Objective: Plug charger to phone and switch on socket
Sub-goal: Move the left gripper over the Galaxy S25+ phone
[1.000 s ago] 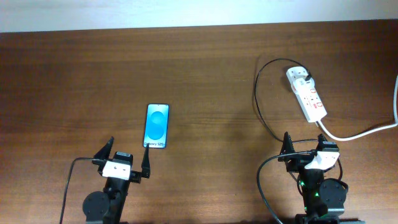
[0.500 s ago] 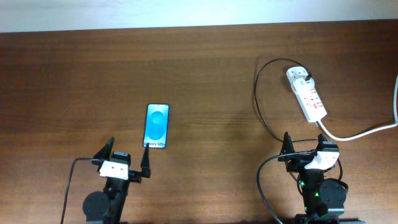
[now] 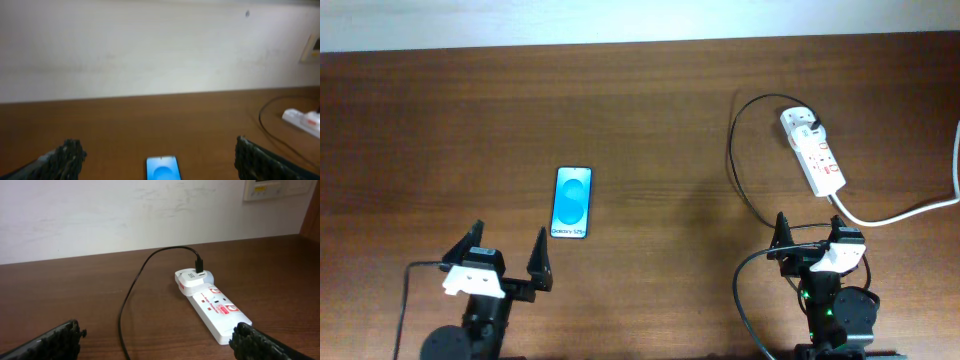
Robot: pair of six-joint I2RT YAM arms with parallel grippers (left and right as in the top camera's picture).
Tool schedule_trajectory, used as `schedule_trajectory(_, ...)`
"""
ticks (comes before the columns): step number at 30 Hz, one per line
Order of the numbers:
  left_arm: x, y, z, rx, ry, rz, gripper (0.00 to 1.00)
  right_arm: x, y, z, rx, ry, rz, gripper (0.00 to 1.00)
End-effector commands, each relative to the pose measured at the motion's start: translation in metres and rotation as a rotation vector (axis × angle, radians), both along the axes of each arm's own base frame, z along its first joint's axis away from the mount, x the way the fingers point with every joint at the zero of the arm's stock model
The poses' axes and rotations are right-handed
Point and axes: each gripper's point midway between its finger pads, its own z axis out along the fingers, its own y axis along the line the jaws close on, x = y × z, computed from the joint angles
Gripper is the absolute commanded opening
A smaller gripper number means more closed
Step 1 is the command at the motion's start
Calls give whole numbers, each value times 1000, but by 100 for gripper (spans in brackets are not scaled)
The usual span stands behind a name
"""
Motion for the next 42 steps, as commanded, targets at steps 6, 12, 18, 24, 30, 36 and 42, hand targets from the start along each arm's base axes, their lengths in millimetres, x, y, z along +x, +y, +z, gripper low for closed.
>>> schedule_trajectory(6, 9, 3, 81, -7, 69, 16, 99, 0, -1, -5, -1, 14, -6, 98)
schedule_trajectory(12, 14, -2, 102, -9, 72, -13, 99, 0, -1, -5, -1, 14, -6, 98)
schedule_trajectory(18, 12, -5, 90, -11, 120, -31, 99, 0, -1, -5, -1, 14, -6, 98)
schedule_trajectory(24, 14, -5, 79, -11, 173, -33, 99, 0, -1, -5, -1, 14, -6, 98)
schedule_trajectory(30, 40, -1, 69, -9, 315, -7, 99, 0, -1, -5, -1, 14, -6, 98)
schedule_trajectory(36, 62, 2, 75, -1, 483, 10, 99, 0, -1, -5, -1, 14, -6, 98)
schedule_trajectory(42, 73, 1, 87, 21, 577, 1, 99, 0, -1, -5, -1, 14, -6, 98)
